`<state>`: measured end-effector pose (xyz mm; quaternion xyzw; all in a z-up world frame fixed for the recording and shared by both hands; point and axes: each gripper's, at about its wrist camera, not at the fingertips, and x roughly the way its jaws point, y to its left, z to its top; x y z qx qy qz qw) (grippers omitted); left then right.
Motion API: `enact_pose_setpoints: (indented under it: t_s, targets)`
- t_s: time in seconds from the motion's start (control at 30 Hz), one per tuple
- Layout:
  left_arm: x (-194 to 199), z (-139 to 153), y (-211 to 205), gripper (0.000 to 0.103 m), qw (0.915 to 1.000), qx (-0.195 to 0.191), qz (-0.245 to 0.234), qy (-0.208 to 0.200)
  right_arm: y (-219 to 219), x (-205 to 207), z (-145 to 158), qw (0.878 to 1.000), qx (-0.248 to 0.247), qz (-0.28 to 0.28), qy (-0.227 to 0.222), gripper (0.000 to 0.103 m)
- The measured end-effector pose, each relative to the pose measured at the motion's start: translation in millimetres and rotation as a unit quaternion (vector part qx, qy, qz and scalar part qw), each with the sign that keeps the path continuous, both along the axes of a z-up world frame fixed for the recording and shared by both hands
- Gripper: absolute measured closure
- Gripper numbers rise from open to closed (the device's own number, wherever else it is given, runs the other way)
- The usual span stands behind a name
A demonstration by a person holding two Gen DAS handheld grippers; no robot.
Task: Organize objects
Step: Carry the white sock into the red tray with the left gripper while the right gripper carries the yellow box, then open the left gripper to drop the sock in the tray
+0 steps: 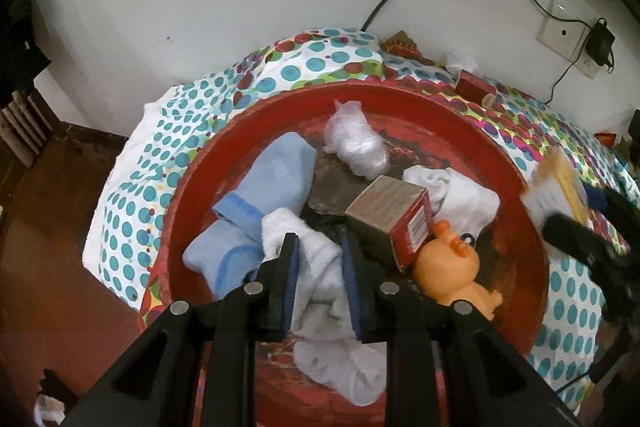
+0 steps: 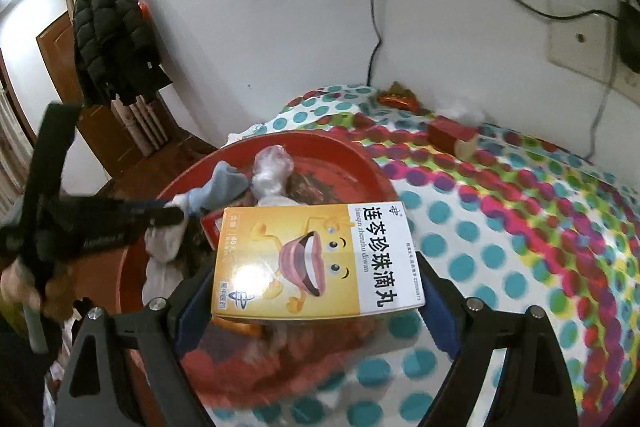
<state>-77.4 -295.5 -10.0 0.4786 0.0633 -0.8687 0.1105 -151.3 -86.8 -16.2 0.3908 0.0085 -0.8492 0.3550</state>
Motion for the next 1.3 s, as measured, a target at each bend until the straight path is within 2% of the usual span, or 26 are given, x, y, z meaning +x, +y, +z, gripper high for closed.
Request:
enact_pose_setpoints:
  t_s: [0.2,0.3,0.37,0.43,0.5,0.53,0.67,0.8,1.03,1.17,1.3]
  targets:
    - [4.9,-2.1,-2.5,0.081,0.9999,0.005,-0.008,0.007,-37.1,-19.3,-3.1,1.000,0.017,0.005,-0.004,0.013]
    - [7.5,-1.9,-3.6,0.073,0.9998,0.007,-0.007,0.014,-48.0,-24.8,-6.2,1.000,0.025,0.003,-0.006,0.013]
    - [10.8,-1.6,-6.1,0.071,0.9997,0.013,-0.007,0.021,-53.8,-26.3,-7.8,0.999,0.035,0.000,-0.002,0.013]
    - [13.4,-1.1,-7.2,0.065,0.9996,0.014,-0.005,0.025,-58.8,-27.0,-10.1,0.999,0.047,-0.002,0.002,0.012]
    - [16.1,-1.6,-8.0,0.046,0.9995,0.010,-0.002,0.028,-62.7,-30.3,-14.3,0.999,0.052,-0.001,-0.007,0.012]
    - [17.3,-1.4,-8.1,0.042,0.9995,0.008,0.001,0.030,-63.9,-31.6,-15.8,0.999,0.053,0.000,-0.011,0.012]
    - [21.9,0.6,-5.3,0.035,0.9992,-0.001,-0.003,0.039,-68.3,-31.4,-19.0,0.998,0.059,0.006,-0.012,0.012]
    - [22.8,1.5,-3.4,0.032,0.9991,-0.002,-0.002,0.043,-70.3,-28.5,-16.6,0.998,0.055,0.013,-0.006,0.012]
    - [29.7,1.7,-5.9,0.031,0.9976,0.039,0.008,0.056,-74.8,-24.4,-17.7,0.998,0.062,0.026,-0.011,0.012]
    - [33.2,0.5,-8.3,0.031,0.9973,0.043,0.016,0.057,-72.6,-25.9,-17.8,0.998,0.041,0.031,-0.027,0.012]
    - [35.6,1.2,-14.4,0.030,0.9961,0.056,0.028,0.062,-72.2,-23.7,-14.9,0.998,0.051,0.035,-0.023,0.011]
